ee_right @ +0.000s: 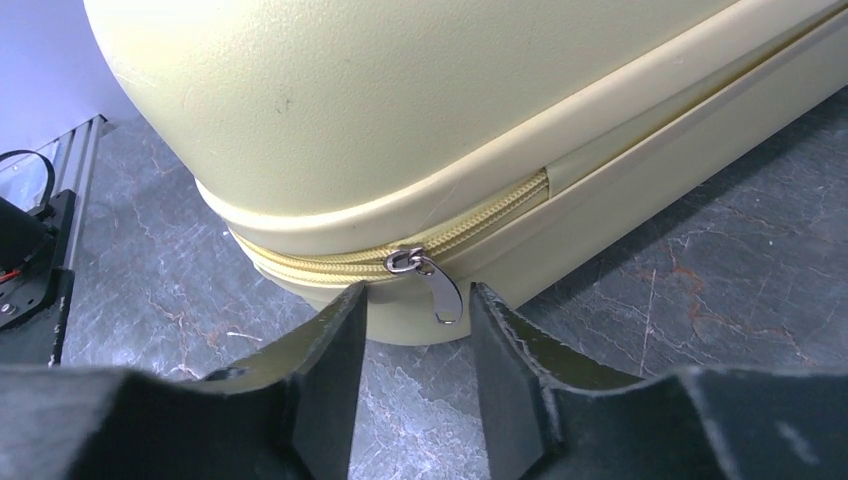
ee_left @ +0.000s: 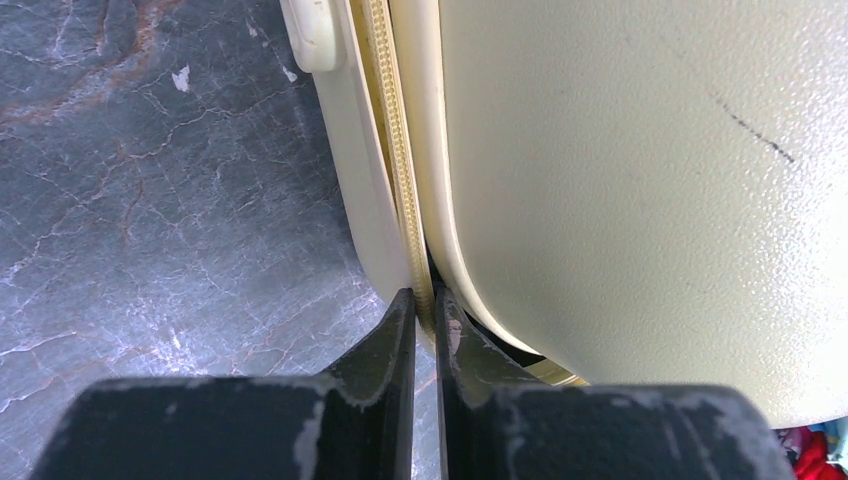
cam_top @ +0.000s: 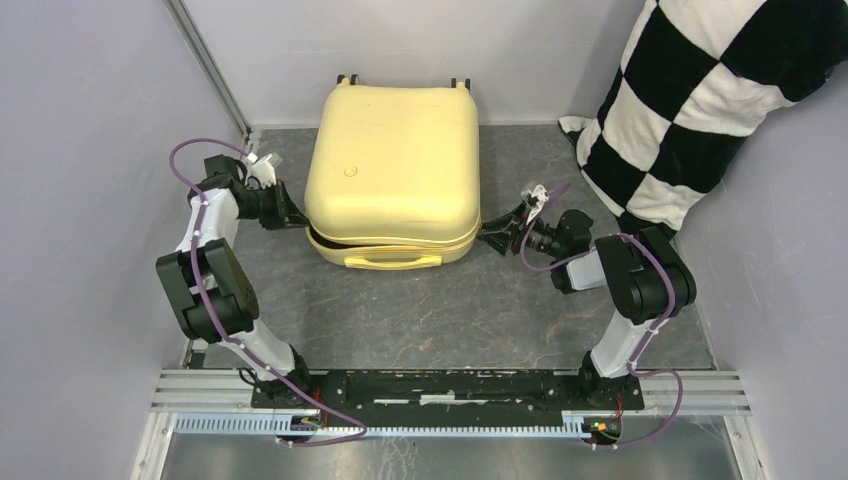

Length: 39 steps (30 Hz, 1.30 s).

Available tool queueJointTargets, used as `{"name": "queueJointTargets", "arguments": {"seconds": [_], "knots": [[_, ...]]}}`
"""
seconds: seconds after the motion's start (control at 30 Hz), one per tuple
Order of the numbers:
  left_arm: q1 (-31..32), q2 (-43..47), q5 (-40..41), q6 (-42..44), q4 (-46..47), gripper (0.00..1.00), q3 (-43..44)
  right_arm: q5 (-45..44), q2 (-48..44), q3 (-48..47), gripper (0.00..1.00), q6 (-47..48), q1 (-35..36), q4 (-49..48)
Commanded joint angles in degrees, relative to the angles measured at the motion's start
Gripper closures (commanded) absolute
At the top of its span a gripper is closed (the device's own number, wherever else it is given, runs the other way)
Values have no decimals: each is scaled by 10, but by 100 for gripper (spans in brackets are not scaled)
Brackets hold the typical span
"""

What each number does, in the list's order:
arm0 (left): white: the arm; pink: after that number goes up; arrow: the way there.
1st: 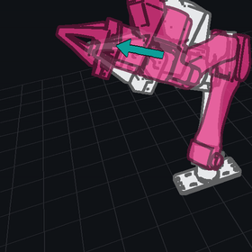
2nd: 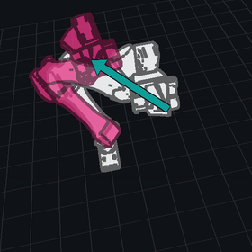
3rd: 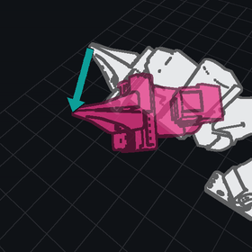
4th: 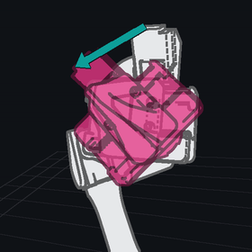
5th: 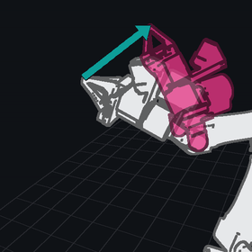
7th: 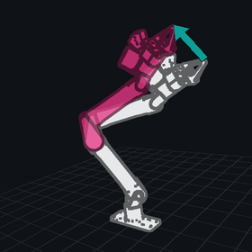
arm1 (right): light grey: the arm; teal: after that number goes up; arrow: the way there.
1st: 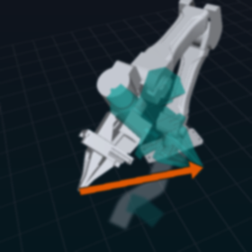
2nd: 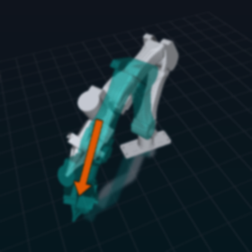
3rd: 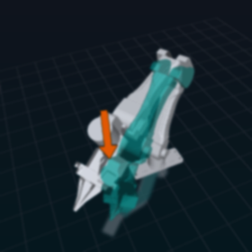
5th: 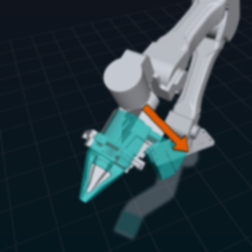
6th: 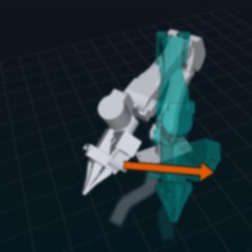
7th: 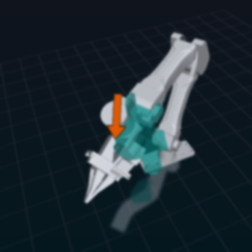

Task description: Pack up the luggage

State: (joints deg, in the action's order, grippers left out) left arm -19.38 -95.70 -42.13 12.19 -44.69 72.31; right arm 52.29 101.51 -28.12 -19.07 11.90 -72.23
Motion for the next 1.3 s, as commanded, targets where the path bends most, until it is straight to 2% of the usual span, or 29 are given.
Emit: {"name": "queueJointTargets", "arguments": {"seconds": [0.0,0.1,0.2,0.33,0.5,0.57,0.7,0.77,0.9,1.03,1.17,1.27], "knots": [[5,6,27,-11,49,95,-1,24,-14,0,49,36,2,0],[5,8,32,-12,51,96,1,21,-8,-5,42,46,2,5],[5,8,36,-14,51,97,4,42,17,-19,34,22,3,-31],[5,12,35,-17,52,97,3,67,54,-42,34,-34,1,-111],[5,15,40,-14,52,97,-2,90,77,-56,44,-68,1,-152],[6,18,40,-15,56,97,-7,96,81,-53,53,-78,0,-170],[6,25,40,-20,66,97,-16,92,87,-49,84,-106,0,-205],[6,26,39,-21,66,97,-18,83,86,-39,94,-116,0,-224],[6,27,37,-23,66,97,-21,72,69,-20,100,-118,1,-234],[6,30,37,-27,66,97,-22,54,44,3,100,-107,1,-214],[9,40,32,-34,66,97,-24,24,-3,47,100,-65,5,-149],[19,53,32,-42,74,98,-34,-25,-65,88,100,9,24,-61]]}}
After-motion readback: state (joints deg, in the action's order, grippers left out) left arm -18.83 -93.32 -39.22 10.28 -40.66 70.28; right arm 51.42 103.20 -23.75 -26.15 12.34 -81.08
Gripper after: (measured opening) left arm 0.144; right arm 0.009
